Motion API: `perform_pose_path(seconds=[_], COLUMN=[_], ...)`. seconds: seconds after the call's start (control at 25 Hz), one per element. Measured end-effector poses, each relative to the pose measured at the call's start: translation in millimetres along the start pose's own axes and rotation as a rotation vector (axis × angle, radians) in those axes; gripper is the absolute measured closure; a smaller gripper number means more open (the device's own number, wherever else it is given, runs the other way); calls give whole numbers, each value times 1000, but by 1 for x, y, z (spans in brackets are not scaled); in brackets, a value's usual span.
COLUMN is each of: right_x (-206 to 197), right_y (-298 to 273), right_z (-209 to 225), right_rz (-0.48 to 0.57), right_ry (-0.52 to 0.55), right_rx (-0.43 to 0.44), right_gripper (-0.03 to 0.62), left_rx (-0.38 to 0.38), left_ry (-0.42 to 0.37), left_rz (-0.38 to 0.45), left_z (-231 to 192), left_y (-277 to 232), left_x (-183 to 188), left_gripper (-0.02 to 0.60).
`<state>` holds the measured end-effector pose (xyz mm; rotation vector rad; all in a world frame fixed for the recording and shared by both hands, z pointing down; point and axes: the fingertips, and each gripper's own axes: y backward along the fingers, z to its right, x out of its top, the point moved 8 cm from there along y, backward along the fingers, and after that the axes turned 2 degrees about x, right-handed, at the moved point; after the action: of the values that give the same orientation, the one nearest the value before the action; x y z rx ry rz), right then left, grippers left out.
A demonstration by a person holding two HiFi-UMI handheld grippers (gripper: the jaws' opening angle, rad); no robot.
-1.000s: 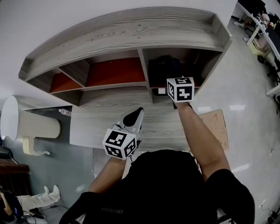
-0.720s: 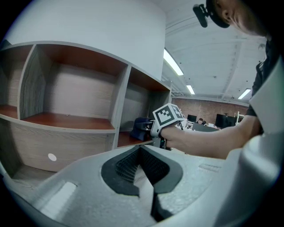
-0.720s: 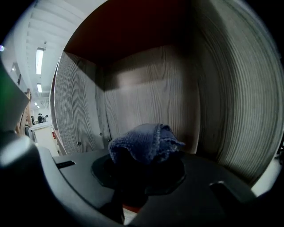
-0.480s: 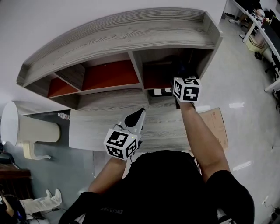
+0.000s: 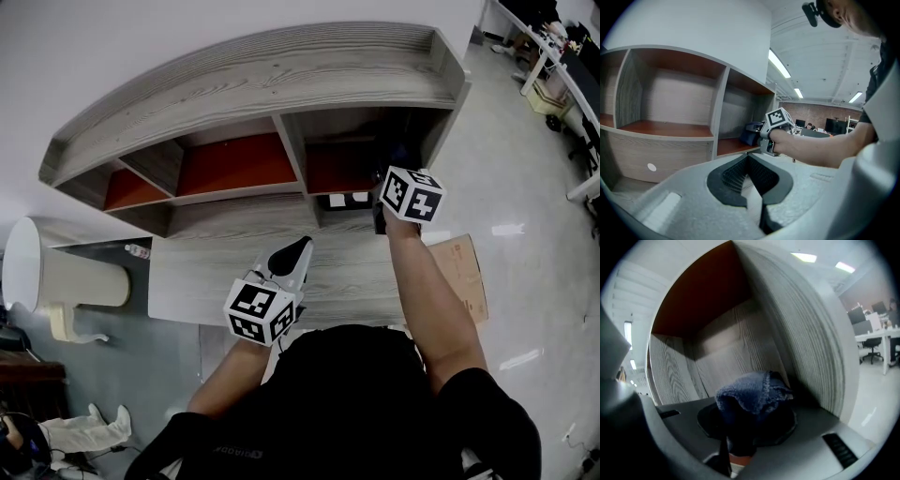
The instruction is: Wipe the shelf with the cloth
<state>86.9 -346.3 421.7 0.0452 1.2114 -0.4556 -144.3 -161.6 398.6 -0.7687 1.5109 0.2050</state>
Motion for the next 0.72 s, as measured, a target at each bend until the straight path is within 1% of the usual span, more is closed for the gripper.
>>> perform_pose_path(seconds=[0.08,0.28,0.48,0.56,0.6,0.72], right_x=[2,3,1,1,2,9], right_y=[1,1,2,2,3,6], right_z=[2,11,18,21,21,18], right_rz=[35,91,135,149,154,165], right_ry=[-102,-405,-614,-674,-687,-685], right_rx=[29,94,135,146,150,163], right_gripper=[490,490,490,490,490,490], left_rx=[0,9,10,9,9,6], left_ry=[-1,0,1,0,0,0], left_rz=[0,3,4,5,6,8], left_z=[1,0,-2,-2,-2,-1], left_y=[1,3,5,6,6,6], left_x=[0,0,0,0,0,1], left_gripper=[573,572,572,572,573,573])
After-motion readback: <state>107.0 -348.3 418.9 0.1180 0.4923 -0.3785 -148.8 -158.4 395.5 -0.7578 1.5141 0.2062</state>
